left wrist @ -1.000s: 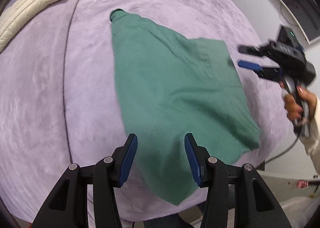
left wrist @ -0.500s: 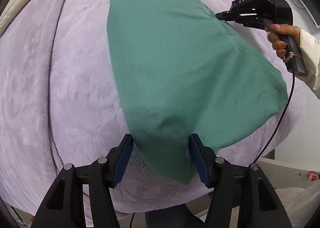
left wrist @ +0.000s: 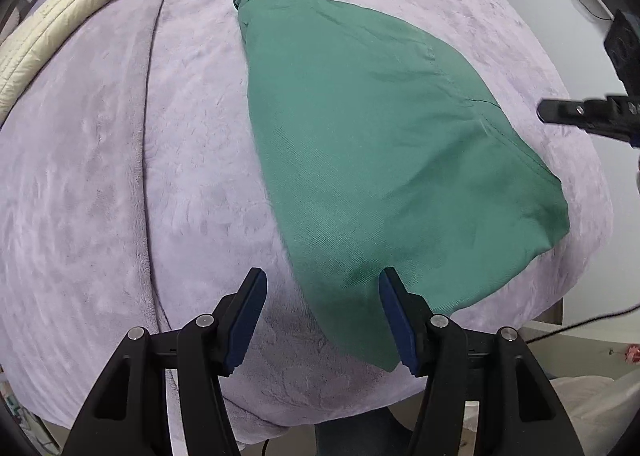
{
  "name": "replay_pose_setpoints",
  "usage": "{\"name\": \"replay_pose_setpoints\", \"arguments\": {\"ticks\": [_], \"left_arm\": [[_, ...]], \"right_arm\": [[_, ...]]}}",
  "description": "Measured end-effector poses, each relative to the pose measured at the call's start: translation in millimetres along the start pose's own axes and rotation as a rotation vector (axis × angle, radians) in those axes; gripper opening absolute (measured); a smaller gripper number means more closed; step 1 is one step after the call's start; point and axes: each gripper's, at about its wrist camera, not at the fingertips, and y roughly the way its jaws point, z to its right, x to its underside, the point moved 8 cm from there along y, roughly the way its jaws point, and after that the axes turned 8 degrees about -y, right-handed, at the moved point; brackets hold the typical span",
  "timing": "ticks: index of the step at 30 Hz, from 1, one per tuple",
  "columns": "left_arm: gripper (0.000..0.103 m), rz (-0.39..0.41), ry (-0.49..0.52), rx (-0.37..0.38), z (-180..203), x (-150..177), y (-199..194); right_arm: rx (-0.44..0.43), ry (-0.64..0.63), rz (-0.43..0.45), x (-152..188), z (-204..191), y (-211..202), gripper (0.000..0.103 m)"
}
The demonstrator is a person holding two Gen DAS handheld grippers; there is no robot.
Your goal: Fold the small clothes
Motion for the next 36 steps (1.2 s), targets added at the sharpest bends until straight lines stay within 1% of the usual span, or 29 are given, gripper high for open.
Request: {"name": "replay_pose_setpoints", "arguments": {"ticks": [1, 3, 5, 6, 7, 8, 10, 12, 16, 22, 28, 29, 33, 36], "left_arm": [[0.06, -0.008, 0.005, -0.008, -0.7, 2.5, 3.7], [0.06, -0.023, 0.013, -0.011, -0.9, 8.5, 13.6], [0.06, -0.017, 0.004, -0.004, 0.0, 11.4, 15.7], [0.063, -0.016, -0.004, -0.001, -0.4, 11.2, 15.6], [0.067, -0.015, -0.014, -0.002, -1.7, 11.0, 15.5], [0.068, -0.013, -0.023, -0.003, -2.7, 10.4, 15.5], [0.068, -0.016, -0.032, 0.005, -5.3, 11.1, 17.0], [0.068, -0.019, -0.036, 0.009, -5.3, 11.4, 16.9], [0.068, -0.023, -0.029, 0.0, -4.6, 11.8, 15.8], [0.068, -0.021, -0.032, -0.02, -5.9, 8.5, 8.5], [0.068, 0.015, -0.039, -0.072, -14.5, 3.5, -1.7], [0.068, 0.02, -0.042, -0.076, -15.8, 2.9, -3.2], [0.068, 0.039, -0.055, -0.101, -21.6, 0.0, -8.9], [0.068, 0.024, -0.057, -0.113, -23.7, -0.8, -9.6]], "right_arm": [[0.012, -0.024, -0.022, 12.0, -7.6, 2.4, 0.006], [0.068, -0.058, -0.066, 31.1, -12.5, 11.7, 0.006], [0.147, -0.059, -0.11, 50.1, -5.2, 21.3, 0.006], [0.185, -0.051, -0.129, 60.2, 2.5, 25.4, 0.006], [0.199, -0.035, -0.139, 67.2, 8.1, 28.3, 0.006], [0.201, -0.009, -0.147, 72.4, 13.6, 31.8, 0.006], [0.202, 0.049, -0.161, 85.0, 26.7, 36.7, 0.005], [0.22, 0.082, -0.174, 94.4, 36.8, 41.2, 0.005], [0.209, 0.155, -0.171, 99.4, 42.5, 47.9, 0.005], [0.23, 0.145, -0.188, 98.5, 42.3, 52.0, 0.005], [0.233, 0.159, -0.198, 98.5, 42.4, 53.4, 0.005], [0.235, 0.159, -0.201, 93.0, 38.1, 55.8, 0.005], [0.248, 0.155, -0.209, 92.5, 30.2, 57.7, 0.006], [0.256, 0.147, -0.21, 93.6, 24.8, 59.2, 0.006]]}}
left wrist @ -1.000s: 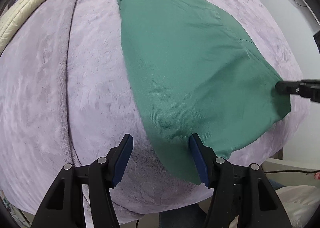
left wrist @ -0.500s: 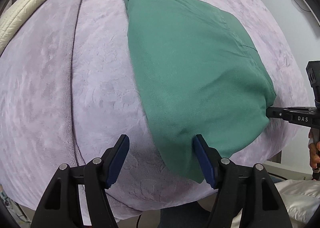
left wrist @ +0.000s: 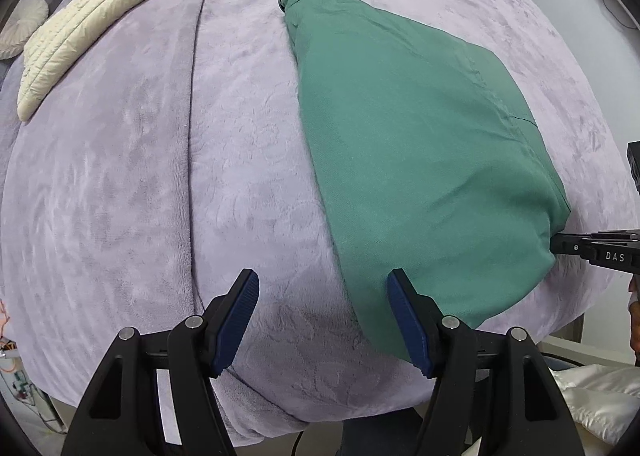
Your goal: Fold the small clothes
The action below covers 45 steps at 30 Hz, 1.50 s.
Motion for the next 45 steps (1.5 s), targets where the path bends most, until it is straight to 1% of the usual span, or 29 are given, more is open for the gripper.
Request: {"name": "replay_pose_setpoints", "arguments": {"ticks": [6, 8, 9, 13, 15, 18, 20, 23, 24, 25, 26, 27, 28, 30, 32, 33, 34, 36, 38, 39, 41, 43, 45], "left_arm": [[0.068, -0.003, -0.03, -0.03, -6.0, -1.9, 0.5], [0.088, -0.006, -0.047, -0.036, -7.7, -1.1, 1.7], [0.102, -0.002, -0.058, -0.038, -9.8, -1.5, 1.6], [0.102, -0.002, -0.088, -0.044, -14.9, -2.2, 2.0], [0.102, -0.013, -0.103, -0.061, -17.8, -1.6, 4.2], [0.102, -0.006, -0.122, -0.09, -23.3, -1.9, 4.5], [0.102, 0.002, -0.134, -0.114, -26.8, -2.1, 3.8], [0.102, 0.004, -0.16, -0.114, -30.8, -2.8, 4.5], [0.102, -0.001, -0.168, -0.106, -31.4, -3.5, 5.5], [0.102, -0.009, -0.179, -0.099, -32.1, -4.5, 6.4], [0.102, -0.017, -0.188, -0.096, -32.5, -5.5, 7.0], [0.102, -0.023, -0.192, -0.098, -32.3, -7.5, 6.1], [0.102, -0.02, -0.191, -0.102, -31.1, -10.1, 4.1], [0.102, 0.0, -0.185, -0.101, -27.4, -16.9, -4.6], [0.102, 0.023, -0.185, -0.081, -21.4, -25.8, -16.9], [0.102, 0.036, -0.186, -0.077, -18.6, -30.4, -23.6], [0.102, 0.047, -0.185, -0.077, -15.6, -35.6, -30.7], [0.102, 0.065, -0.186, -0.069, -8.5, -43.8, -44.2], [0.102, 0.078, -0.19, -0.046, -2.7, -50.0, -54.6], [0.102, 0.085, -0.19, -0.039, 0.7, -52.1, -59.4], [0.102, 0.098, -0.179, -0.033, 6.6, -55.2, -67.7], [0.102, 0.106, -0.169, -0.04, 10.8, -55.7, -73.0], [0.102, 0.11, -0.168, -0.045, 14.2, -55.9, -78.1]], "right_arm": [[0.01, -0.002, 0.001, 0.0, -3.4, -2.7, 0.006], [0.009, -0.002, 0.005, -1.3, -4.5, -2.9, 0.006], [0.007, -0.001, 0.008, -2.7, -5.5, -3.2, 0.006], [0.031, -0.012, 0.007, -13.5, -0.3, -5.3, 0.006], [0.026, -0.015, -0.004, -14.5, 1.6, -5.8, 0.006], [0.037, -0.034, -0.021, -12.6, 9.2, -17.5, 0.006], [0.018, -0.025, -0.024, -11.2, 14.5, -26.8, 0.006], [0.008, 0.007, 0.001, -14.8, 18.0, -43.3, 0.007], [0.008, 0.018, 0.014, -17.8, 17.8, -48.7, 0.012], [0.008, 0.029, 0.03, -21.5, 15.8, -52.9, 0.028], [0.006, 0.037, 0.049, -26.4, 12.7, -58.0, 0.041], [0.0, 0.034, 0.071, -32.1, 6.0, -63.4, 0.058], [-0.005, 0.021, 0.086, -36.7, -0.7, -66.9, 0.063], [0.003, -0.015, 0.106, -45.8, -16.7, -74.2, 0.063], [0.049, -0.053, 0.123, -53.5, -33.3, -82.2, 0.07], [0.063, -0.061, 0.132, -55.9, -38.8, -85.7, 0.079], [0.077, -0.066, 0.147, -57.8, -46.0, -90.3, 0.082], [0.106, -0.071, 0.179, -62.3, -55.5, -102.7, 0.083], [0.142, -0.074, 0.208, -65.9, -60.5, -114.7, 0.093], [0.16, -0.079, 0.225, -69.3, -63.3, -120.8, 0.102], [0.195, -0.085, 0.257, -70.2, -67.6, -131.3, 0.103], [0.203, -0.081, 0.283, -72.8, -69.6, -140.6, 0.103], [0.207, -0.08, 0.29, -74.6, -70.8, -146.8, 0.103]]}}
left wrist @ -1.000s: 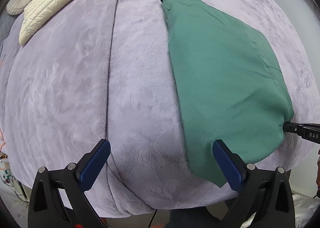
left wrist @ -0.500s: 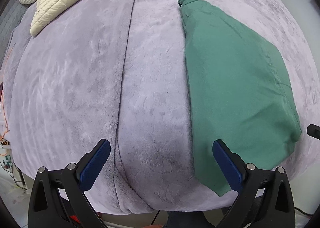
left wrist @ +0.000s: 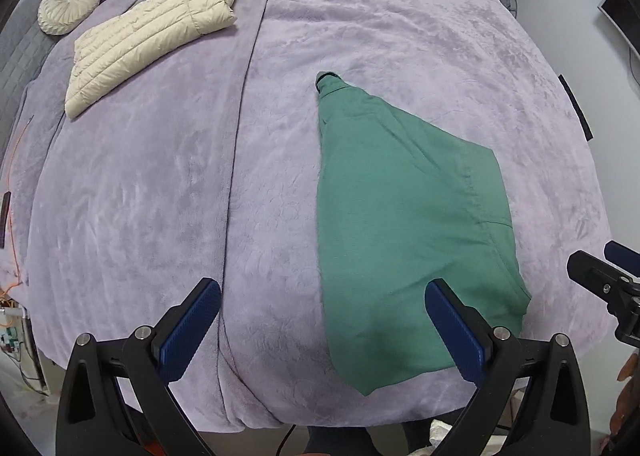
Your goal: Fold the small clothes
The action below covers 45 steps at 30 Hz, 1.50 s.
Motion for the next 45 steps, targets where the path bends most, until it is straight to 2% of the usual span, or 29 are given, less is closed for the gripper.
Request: {"name": "replay_pose_setpoints", "arguments": {"ticks": [3, 15, 45], "left_arm": [[0.102, 0.008, 0.003, -0.019, 1.8, 0.3, -4.2], [0.102, 0.024, -0.013, -0.045, 0.1, 1.9, -10.9], [0.102, 0.032, -0.011, -0.053, 1.4, 2.2, -15.3]], "right_arm": [[0.032, -0.003, -0.009, -3.2, 1.5, -3.9, 0.103], [0.037, 0.01, -0.006, -3.2, 2.2, -9.8, 0.103], [0.035, 0.01, -0.01, -1.5, 4.1, -10.7, 0.103]]}}
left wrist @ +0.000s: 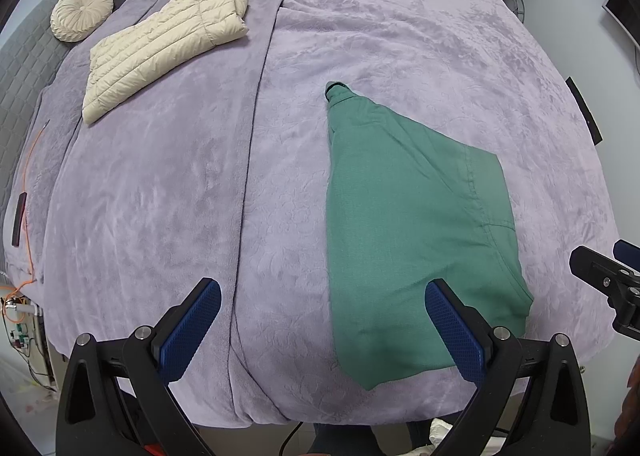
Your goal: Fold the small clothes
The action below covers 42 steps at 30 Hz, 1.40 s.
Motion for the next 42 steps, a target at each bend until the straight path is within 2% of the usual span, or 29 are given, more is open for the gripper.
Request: {"name": "replay_pose_setpoints", "arguments": {"ticks": [42], "left_arm": [[0.102, 0.001, -0.002, -0.001, 3.8, 4.3, -1.7]], "right_arm": [[-0.001, -0.001, -0.001, 1.8, -0.3, -1.2, 0.103]]}}
